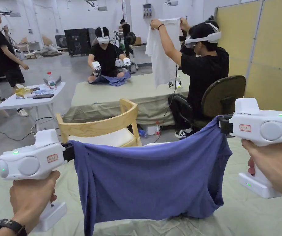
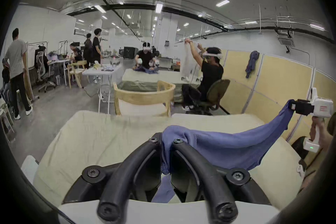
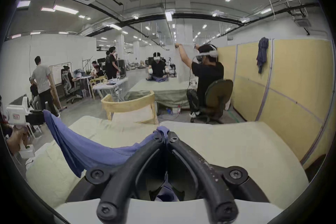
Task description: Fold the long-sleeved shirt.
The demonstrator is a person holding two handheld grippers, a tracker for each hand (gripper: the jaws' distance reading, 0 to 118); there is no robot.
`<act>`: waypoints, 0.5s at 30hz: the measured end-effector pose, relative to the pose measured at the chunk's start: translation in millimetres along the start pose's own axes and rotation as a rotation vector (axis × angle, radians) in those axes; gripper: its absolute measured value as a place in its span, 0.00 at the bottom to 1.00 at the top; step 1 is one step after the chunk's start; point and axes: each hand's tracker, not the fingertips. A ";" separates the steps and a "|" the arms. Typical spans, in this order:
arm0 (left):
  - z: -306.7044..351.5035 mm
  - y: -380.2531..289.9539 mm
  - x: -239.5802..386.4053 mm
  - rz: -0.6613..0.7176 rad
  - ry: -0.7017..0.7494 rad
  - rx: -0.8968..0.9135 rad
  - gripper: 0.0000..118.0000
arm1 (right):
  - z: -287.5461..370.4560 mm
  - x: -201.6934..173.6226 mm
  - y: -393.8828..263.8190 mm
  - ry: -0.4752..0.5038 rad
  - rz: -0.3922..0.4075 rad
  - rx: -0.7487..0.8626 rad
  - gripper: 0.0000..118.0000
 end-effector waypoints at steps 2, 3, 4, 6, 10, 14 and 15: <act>11.5 -22.3 -1.5 0.015 -0.003 -0.035 0.06 | 16.5 -2.4 -19.0 0.006 0.009 -0.011 0.01; 19.7 -34.8 -2.2 0.030 0.001 -0.041 0.06 | 26.3 -3.3 -30.1 0.010 0.014 -0.019 0.02; 26.6 -44.3 -2.5 0.034 0.003 -0.056 0.06 | 35.3 -4.0 -39.4 0.011 0.014 -0.030 0.02; 45.5 -67.6 -3.9 0.077 -0.002 -0.070 0.06 | 58.9 -6.8 -60.6 0.027 0.013 -0.040 0.02; 85.2 -112.5 -0.2 0.070 -0.004 -0.119 0.06 | 103.1 -8.5 -102.6 0.046 -0.016 -0.062 0.02; 131.8 -156.6 1.4 0.102 0.007 -0.159 0.06 | 143.6 -10.4 -149.1 0.073 -0.019 -0.114 0.02; 142.9 -167.3 0.3 0.109 0.008 -0.180 0.06 | 155.3 -11.8 -160.7 0.071 -0.019 -0.116 0.02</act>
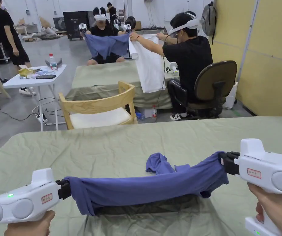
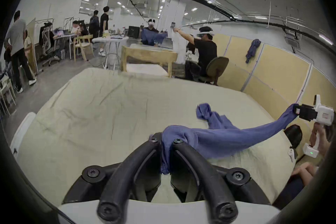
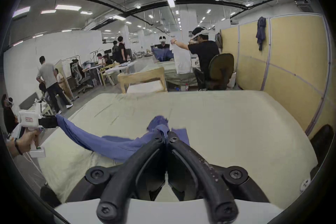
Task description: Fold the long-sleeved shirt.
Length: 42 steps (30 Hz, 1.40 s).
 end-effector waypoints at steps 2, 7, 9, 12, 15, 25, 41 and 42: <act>19.2 -23.4 -1.6 0.012 0.002 -0.028 0.06 | 16.4 -1.3 -23.2 0.013 -0.038 -0.021 0.02; 54.7 -78.6 -9.5 -0.001 0.013 -0.137 0.06 | 50.8 -10.7 -77.3 0.031 -0.050 -0.077 0.02; 67.5 -99.0 -13.9 0.028 0.009 -0.145 0.06 | 63.3 -12.7 -98.1 0.042 -0.072 -0.103 0.02; 84.2 -122.9 -14.8 0.027 0.014 -0.196 0.06 | 80.5 -13.2 -126.4 0.042 -0.110 -0.146 0.02; 96.6 -146.6 -15.3 0.000 0.007 -0.295 0.06 | 93.4 -9.4 -155.5 0.037 -0.142 -0.202 0.02; 95.7 -204.9 -9.9 -0.022 0.008 -0.501 0.06 | 95.8 -8.3 -216.9 0.014 -0.189 -0.383 0.02; 93.6 -233.0 6.1 -0.117 0.111 -0.603 0.48 | 78.7 -5.6 -240.3 -0.057 -0.176 -0.563 0.33; 98.4 -233.5 7.0 -0.126 0.114 -0.593 0.47 | 79.6 -5.9 -240.2 -0.048 -0.159 -0.572 0.40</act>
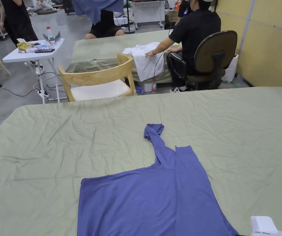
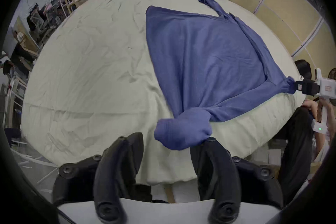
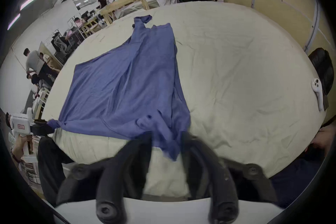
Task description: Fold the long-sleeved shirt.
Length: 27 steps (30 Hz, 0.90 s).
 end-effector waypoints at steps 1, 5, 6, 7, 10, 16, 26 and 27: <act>3.9 -2.4 0.1 -0.006 0.000 0.010 0.47 | 2.4 -0.7 -0.6 0.002 0.020 0.001 0.42; 30.3 -8.1 -1.4 0.020 -0.005 0.063 0.47 | 26.4 -9.0 2.2 -0.027 0.101 0.038 0.43; 37.5 -7.2 -4.1 0.033 -0.005 0.083 0.47 | 34.6 -11.0 4.8 -0.034 0.105 0.058 0.43; 43.8 -5.5 -5.1 0.042 -0.001 0.107 0.47 | 42.4 -13.0 8.2 -0.032 0.105 0.085 0.43; 66.8 5.7 -3.6 0.057 0.015 0.191 0.47 | 68.6 -23.6 23.2 -0.009 0.104 0.178 0.43; 109.4 39.5 5.8 0.069 0.003 0.350 0.32 | 113.6 -55.8 56.5 -0.002 0.129 0.365 0.40; 124.2 56.6 31.1 0.070 -0.053 0.474 0.00 | 125.3 -84.7 63.1 0.069 0.121 0.477 0.01; 122.0 57.8 31.3 0.069 -0.054 0.471 0.00 | 123.7 -84.7 61.6 0.072 0.116 0.484 0.00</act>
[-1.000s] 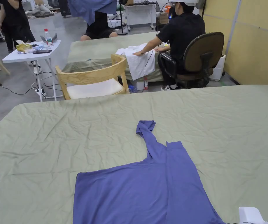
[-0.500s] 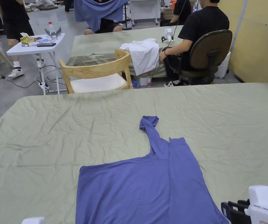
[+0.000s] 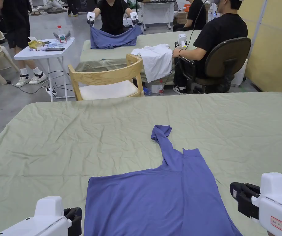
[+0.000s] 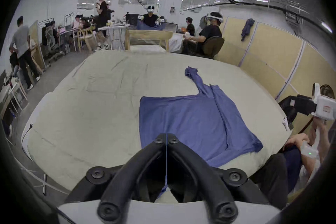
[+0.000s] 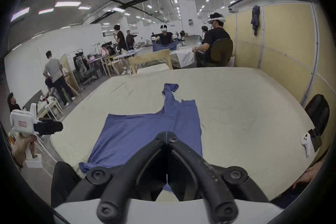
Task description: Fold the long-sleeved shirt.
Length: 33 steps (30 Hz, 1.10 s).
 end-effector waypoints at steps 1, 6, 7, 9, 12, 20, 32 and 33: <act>-2.4 0.0 0.0 0.002 -0.001 -0.003 0.00 | -2.3 0.3 -0.1 0.001 -0.001 -0.001 0.00; -23.6 7.1 -6.0 0.001 0.012 -0.025 0.00 | -19.5 4.5 5.4 0.003 0.001 -0.033 0.00; -28.1 10.7 -5.7 0.002 0.011 -0.029 0.00 | -23.9 4.6 7.6 0.002 0.006 -0.036 0.00; -41.9 19.5 -7.3 -0.002 0.011 -0.042 0.00 | -36.3 6.2 13.6 0.004 0.012 -0.047 0.00; -69.4 34.9 -11.7 -0.018 0.017 -0.063 0.00 | -57.7 7.2 21.5 0.008 0.015 -0.059 0.00; -179.6 86.9 -37.9 -0.056 0.081 -0.133 0.64 | -115.9 7.1 22.0 0.032 0.030 -0.147 0.00; -363.1 54.4 -77.8 -0.035 0.050 -0.417 0.47 | -176.7 20.7 8.1 0.016 0.010 -0.260 0.00; -371.5 47.0 -78.1 -0.014 0.046 -0.451 0.47 | -180.7 21.7 5.8 0.014 0.009 -0.271 0.00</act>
